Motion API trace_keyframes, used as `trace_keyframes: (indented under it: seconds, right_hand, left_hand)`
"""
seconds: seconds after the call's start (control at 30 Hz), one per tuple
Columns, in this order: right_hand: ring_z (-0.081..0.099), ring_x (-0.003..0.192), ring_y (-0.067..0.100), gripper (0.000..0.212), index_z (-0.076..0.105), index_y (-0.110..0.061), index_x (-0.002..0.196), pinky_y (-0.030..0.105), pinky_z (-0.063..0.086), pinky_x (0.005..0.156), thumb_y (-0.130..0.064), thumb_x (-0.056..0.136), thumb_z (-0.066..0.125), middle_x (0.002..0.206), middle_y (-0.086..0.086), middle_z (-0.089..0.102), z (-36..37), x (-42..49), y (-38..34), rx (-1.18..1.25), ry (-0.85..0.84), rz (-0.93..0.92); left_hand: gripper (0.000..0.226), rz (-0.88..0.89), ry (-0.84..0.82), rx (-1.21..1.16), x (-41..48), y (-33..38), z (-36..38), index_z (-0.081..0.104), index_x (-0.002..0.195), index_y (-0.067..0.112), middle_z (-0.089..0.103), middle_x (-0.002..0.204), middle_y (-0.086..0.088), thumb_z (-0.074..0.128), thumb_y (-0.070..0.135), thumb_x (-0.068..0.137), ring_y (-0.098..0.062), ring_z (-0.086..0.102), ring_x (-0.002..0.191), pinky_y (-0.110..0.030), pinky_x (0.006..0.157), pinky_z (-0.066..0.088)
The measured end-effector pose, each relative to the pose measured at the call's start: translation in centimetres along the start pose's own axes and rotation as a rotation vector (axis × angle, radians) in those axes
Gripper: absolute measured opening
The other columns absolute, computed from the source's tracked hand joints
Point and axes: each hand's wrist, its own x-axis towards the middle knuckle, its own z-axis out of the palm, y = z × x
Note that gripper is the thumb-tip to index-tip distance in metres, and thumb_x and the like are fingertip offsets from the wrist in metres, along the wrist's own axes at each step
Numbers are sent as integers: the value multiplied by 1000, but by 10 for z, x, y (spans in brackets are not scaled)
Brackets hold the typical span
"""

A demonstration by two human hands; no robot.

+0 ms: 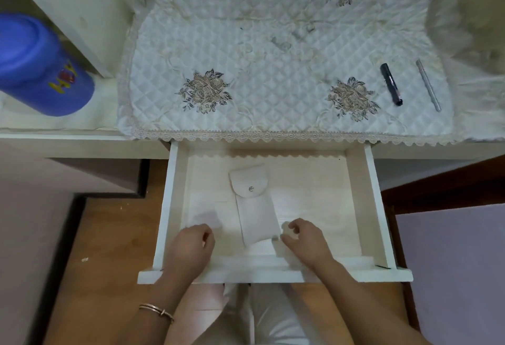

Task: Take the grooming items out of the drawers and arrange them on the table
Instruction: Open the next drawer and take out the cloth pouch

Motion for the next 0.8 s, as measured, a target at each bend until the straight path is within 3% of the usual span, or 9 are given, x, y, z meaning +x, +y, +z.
trace_keyframes:
  seconds: [0.1, 0.23, 0.37, 0.43, 0.53, 0.6, 0.7, 0.8]
  right_hand:
    - [48, 115, 26, 56, 46, -7, 124, 33, 40, 94, -29, 78, 67, 123, 11, 50, 20, 26, -23, 64, -11, 32]
    - [43, 117, 33, 67, 37, -4, 125, 41, 40, 94, -32, 75, 71, 126, 15, 43, 40, 52, -45, 25, 2, 139]
    - [49, 114, 33, 62, 40, -7, 118, 41, 39, 93, -33, 72, 73, 119, 12, 55, 45, 61, -53, 32, 5, 243]
    - [55, 106, 31, 48, 48, -7, 110, 38, 44, 88, -29, 74, 71, 108, 11, 61, 43, 60, -54, 80, -41, 190]
    - [55, 84, 26, 19, 48, -17, 84, 25, 42, 63, -19, 79, 66, 80, -3, 54, 25, 50, -58, 175, -36, 38]
    - [50, 71, 19, 26, 41, -22, 72, 20, 33, 51, -19, 79, 66, 70, -8, 48, 7, 39, -62, 147, -24, -66]
    - [52, 65, 9, 22, 46, -21, 78, 19, 36, 50, -25, 78, 67, 73, -9, 53, -25, 24, -73, 152, -68, -184]
    - [50, 59, 0, 24, 46, -29, 72, 15, 36, 51, -26, 75, 70, 70, -12, 53, -58, 20, -93, 111, -99, -328]
  left_hand:
    - [26, 68, 264, 119, 5, -17, -8, 68, 84, 11, 69, 87, -7, 45, 22, 77, -27, 64, 82, -38, 69, 53]
    - [25, 84, 213, 168, 10, -27, -17, 68, 91, 10, 68, 97, -9, 51, 17, 73, -33, 64, 91, -43, 73, 53]
    - [40, 48, 167, 116, 13, -26, -23, 68, 95, 15, 67, 105, -3, 35, 31, 79, -26, 61, 101, -37, 78, 45]
    - [46, 9, 177, 13, 12, -24, -28, 67, 102, 13, 65, 110, -4, 32, 34, 80, -26, 58, 106, -36, 86, 41]
    - [50, -30, 289, -57, 8, -23, -38, 63, 111, 9, 58, 122, -10, 33, 35, 81, -29, 51, 114, -39, 96, 39]
    - [42, -101, 312, -104, 7, -21, -45, 52, 125, 9, 47, 134, -10, 44, 24, 86, -29, 41, 123, -41, 103, 34]
    - [52, -160, 259, -198, 12, -18, -49, 34, 137, 8, 36, 141, -9, 51, 13, 89, -26, 35, 127, -38, 107, 30]
    - [48, -182, 236, -261, 17, -14, -51, 37, 136, 6, 37, 137, -10, 50, 12, 89, -24, 43, 120, -36, 103, 36]
